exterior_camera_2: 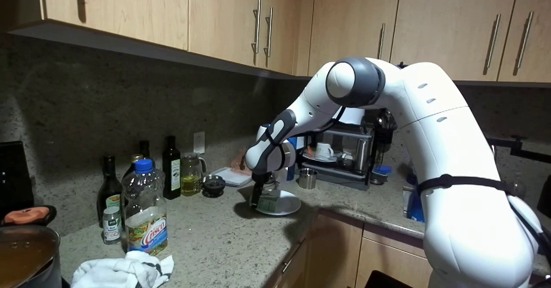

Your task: Pick the green box from the plate and put it on the counter

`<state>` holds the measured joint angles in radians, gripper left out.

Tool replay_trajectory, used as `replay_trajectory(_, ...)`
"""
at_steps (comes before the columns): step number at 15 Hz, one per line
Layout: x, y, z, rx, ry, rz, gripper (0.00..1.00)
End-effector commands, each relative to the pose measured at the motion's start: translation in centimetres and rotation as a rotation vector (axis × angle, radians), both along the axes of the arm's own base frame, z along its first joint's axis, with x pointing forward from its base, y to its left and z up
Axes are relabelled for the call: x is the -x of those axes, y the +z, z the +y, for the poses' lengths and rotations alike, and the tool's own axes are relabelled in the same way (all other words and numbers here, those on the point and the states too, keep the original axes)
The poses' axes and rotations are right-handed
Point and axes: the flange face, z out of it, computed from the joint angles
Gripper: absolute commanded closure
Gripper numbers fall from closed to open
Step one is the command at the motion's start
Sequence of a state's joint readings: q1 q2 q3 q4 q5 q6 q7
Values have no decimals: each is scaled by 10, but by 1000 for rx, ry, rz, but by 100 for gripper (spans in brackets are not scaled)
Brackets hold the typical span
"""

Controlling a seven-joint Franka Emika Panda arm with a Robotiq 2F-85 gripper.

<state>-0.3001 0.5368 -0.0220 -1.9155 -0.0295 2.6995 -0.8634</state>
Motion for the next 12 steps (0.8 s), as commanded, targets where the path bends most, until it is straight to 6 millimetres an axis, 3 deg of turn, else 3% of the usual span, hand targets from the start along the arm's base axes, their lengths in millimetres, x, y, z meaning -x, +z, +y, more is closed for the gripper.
replay_trajectory(1,-6,1,-4,-21,12,15,17)
replay_trajectory(2,-6,2,-5,-23,10,13,29)
replay_trajectory(4,-7,4,-6,-23,8,7,35)
replay_trajectory(7,-10,9,-9,-17,5,-4,58)
replay_trajectory(8,-10,9,-9,-15,6,-4,49)
replay_trajectory(9,-11,9,-10,-13,4,-5,53)
replay_trajectory(12,-11,11,-12,-10,2,-11,50)
